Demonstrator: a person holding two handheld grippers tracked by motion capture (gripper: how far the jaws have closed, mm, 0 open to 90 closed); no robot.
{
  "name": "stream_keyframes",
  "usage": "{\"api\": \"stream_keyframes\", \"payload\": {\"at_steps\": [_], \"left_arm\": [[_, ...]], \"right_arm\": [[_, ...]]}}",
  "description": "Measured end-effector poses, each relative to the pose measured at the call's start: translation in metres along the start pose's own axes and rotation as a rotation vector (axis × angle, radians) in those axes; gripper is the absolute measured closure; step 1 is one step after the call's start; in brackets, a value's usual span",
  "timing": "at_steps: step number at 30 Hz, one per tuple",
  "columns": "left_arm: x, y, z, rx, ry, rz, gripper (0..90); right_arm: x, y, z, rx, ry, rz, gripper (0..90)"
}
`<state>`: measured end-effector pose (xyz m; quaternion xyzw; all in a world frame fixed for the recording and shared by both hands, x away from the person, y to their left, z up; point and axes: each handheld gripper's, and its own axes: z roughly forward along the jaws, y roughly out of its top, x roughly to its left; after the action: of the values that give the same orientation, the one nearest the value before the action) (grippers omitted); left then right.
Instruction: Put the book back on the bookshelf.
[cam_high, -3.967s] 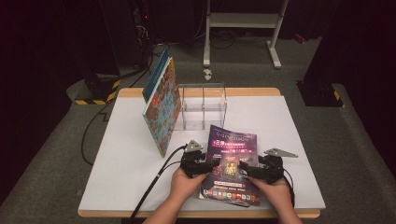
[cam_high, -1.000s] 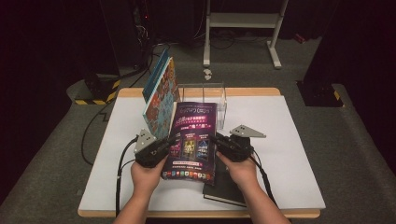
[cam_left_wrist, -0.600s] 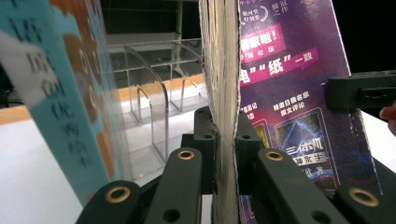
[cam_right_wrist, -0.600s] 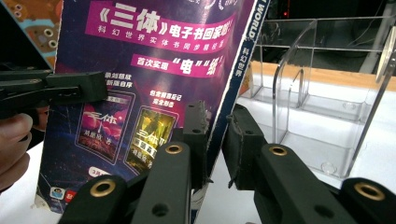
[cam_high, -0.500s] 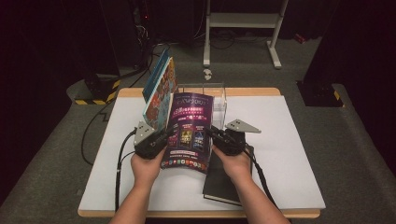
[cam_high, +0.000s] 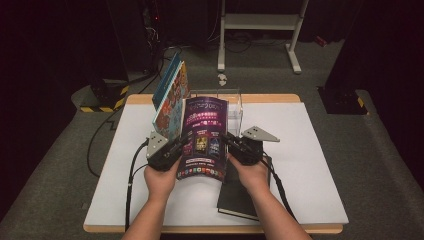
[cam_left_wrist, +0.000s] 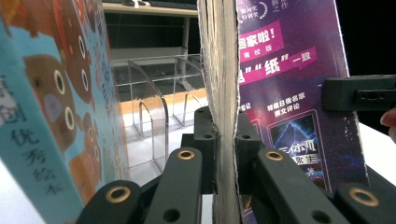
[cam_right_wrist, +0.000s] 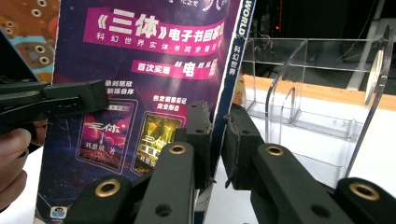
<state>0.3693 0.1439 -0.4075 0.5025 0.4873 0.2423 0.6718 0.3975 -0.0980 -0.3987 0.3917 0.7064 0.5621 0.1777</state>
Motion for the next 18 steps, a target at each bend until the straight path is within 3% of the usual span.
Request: {"api": "stream_keyframes", "payload": {"at_steps": [8,18], "left_arm": [[-0.006,0.005,0.005,-0.015,-0.005,0.011,83.9],[-0.005,0.004,0.015,-0.03,0.028,0.044,83.8]], "right_arm": [[-0.002,0.003,-0.004,-0.036,-0.003,-0.002,81.4],[-0.009,0.004,0.01,-0.059,0.005,0.02,82.2]]}}
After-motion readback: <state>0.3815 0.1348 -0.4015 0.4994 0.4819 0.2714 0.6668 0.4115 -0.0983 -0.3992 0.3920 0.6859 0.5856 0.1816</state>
